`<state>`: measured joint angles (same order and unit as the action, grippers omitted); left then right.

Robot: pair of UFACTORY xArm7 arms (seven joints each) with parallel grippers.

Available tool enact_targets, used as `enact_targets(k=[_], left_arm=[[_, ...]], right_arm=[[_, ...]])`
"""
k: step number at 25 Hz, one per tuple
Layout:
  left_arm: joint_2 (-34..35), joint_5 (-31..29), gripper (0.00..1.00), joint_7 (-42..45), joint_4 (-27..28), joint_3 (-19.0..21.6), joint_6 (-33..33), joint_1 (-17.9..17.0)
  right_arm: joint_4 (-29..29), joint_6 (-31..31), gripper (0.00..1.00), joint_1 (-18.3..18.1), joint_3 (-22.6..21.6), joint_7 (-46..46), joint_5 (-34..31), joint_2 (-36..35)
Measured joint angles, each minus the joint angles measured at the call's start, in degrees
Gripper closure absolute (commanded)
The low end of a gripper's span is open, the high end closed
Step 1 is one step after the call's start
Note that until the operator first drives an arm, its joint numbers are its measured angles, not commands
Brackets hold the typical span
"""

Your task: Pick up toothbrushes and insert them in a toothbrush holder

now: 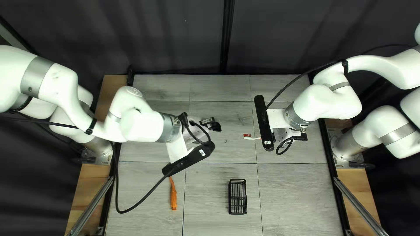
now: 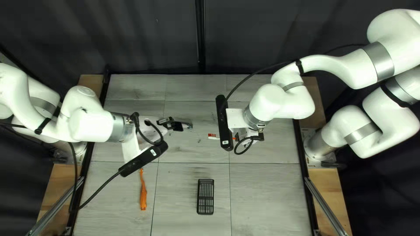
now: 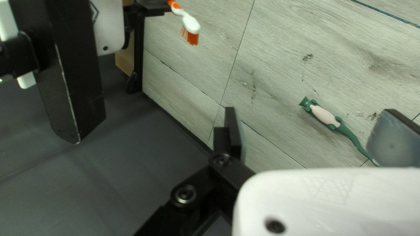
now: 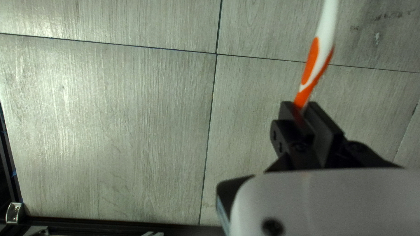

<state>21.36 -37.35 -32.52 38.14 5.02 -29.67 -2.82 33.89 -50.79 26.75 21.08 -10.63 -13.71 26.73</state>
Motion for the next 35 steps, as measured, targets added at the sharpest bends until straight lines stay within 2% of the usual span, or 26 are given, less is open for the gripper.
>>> enact_targets(k=[4,6,13,21,27,35], left_arm=[[-0.3,-0.6,0.00,1.1,0.1,0.1,0.4,0.5],[-1.8,-3.3,0.00,4.7,0.8,0.9,1.2,1.8],[-10.6,-22.2,0.00,21.8,6.7,5.6,4.3,5.1],[-15.0,-36.9,0.00,26.9,8.8,5.9,9.9,6.8],[-17.8,-42.2,0.00,27.5,10.6,4.1,14.1,8.6],[-21.4,-46.5,0.00,27.6,14.1,3.0,14.6,9.8]], right_arm=[[0.0,0.0,1.00,0.0,0.0,0.0,0.0,0.0],[0.0,0.0,1.00,0.0,0.0,0.0,0.0,0.0],[0.0,0.0,1.00,0.0,0.0,0.0,0.0,0.0],[0.0,0.0,1.00,0.0,0.0,0.0,0.0,0.0],[0.0,0.0,1.00,0.0,0.0,0.0,0.0,0.0],[0.0,0.0,1.00,0.0,0.0,0.0,0.0,0.0]])
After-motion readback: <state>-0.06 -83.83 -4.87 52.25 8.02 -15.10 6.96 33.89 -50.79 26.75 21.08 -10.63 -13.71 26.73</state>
